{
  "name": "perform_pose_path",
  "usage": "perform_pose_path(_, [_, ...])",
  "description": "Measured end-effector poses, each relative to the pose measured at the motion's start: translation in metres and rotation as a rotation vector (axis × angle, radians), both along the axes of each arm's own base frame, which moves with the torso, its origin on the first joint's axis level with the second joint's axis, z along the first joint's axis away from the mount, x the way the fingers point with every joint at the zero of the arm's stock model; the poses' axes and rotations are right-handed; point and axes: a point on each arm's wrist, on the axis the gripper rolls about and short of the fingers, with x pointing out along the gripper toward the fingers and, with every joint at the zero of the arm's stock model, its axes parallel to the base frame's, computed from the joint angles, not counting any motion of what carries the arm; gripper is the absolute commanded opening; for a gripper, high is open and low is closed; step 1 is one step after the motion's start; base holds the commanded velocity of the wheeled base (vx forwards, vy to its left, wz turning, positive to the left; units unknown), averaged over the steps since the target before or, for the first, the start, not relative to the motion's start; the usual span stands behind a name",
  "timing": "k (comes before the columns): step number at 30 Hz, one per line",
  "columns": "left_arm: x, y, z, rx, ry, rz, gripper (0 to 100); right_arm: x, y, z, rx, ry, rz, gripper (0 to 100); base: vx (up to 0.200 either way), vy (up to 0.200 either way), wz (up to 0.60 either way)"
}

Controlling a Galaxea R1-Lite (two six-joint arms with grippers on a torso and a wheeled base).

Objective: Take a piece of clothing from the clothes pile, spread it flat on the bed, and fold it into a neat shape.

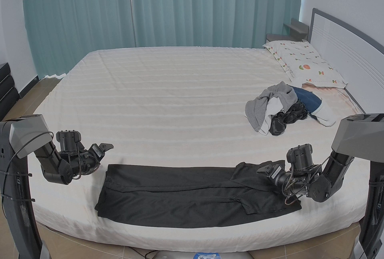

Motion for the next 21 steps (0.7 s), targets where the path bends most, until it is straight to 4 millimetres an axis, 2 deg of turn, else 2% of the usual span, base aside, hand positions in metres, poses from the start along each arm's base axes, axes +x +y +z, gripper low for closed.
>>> perform_pose_path(8, [0.001, 0.0, 0.001, 0.002, -0.017, 0.0, 100, 0.011, 0.002, -0.005, -0.051, -0.011, -0.051, 100, 0.0, 0.0, 0.0])
perform_pose_path(9, [0.001, 0.0, 0.001, 0.003, -0.016, -0.001, 100, 0.011, 0.002, -0.005, -0.052, -0.006, -0.051, 0, 0.0, 0.0, 0.0])
perform_pose_path(17, [-0.005, 0.0, 0.0, 0.058, -0.02, -0.033, 100, 0.011, 0.002, -0.006, -0.055, 0.002, -0.051, 0, 0.0, 0.0, 0.0])
perform_pose_path(21, [-0.016, -0.002, 0.0, 0.126, -0.022, -0.081, 100, 0.01, 0.002, -0.003, -0.053, -0.006, -0.051, 0, 0.0, 0.0, 0.0])
